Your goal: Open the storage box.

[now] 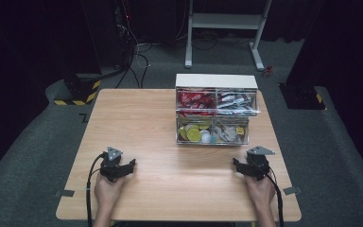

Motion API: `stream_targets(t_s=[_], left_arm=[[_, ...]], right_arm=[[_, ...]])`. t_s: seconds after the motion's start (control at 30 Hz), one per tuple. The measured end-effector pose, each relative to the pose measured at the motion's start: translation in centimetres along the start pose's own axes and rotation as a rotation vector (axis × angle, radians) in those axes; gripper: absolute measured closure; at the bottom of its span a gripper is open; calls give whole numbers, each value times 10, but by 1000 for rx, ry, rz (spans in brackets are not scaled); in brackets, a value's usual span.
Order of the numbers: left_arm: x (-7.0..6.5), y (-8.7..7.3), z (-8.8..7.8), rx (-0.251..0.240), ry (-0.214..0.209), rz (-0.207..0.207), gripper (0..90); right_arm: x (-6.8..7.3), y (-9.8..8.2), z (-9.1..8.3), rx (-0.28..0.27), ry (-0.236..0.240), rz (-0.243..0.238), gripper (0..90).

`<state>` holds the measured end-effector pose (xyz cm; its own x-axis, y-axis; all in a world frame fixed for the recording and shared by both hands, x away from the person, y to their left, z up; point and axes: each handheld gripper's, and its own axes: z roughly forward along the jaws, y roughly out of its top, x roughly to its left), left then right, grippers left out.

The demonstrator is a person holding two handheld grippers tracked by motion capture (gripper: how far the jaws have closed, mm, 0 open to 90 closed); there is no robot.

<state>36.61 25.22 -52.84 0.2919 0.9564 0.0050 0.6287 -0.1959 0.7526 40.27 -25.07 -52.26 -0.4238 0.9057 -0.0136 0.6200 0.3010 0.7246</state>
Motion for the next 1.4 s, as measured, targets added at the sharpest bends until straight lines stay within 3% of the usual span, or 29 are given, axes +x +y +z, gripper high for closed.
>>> stream_targets(t_s=[0.6, 0.87, 1.07, 1.4], left_arm=[[0, 0, -1, 3, 2, -1, 309], [0, 0, -1, 3, -1, -2, 308], [0, 0, -1, 3, -2, -1, 305], [1, 0, -1, 4, -5, -3, 303]], right_arm=[[0, -2, -1, 6, -7, 5, 260], [0, -6, -7, -2, -29, 33, 350], [-3, -8, -12, -36, -11, 61, 372], [-3, -8, -14, -56, 23, 66, 385]])
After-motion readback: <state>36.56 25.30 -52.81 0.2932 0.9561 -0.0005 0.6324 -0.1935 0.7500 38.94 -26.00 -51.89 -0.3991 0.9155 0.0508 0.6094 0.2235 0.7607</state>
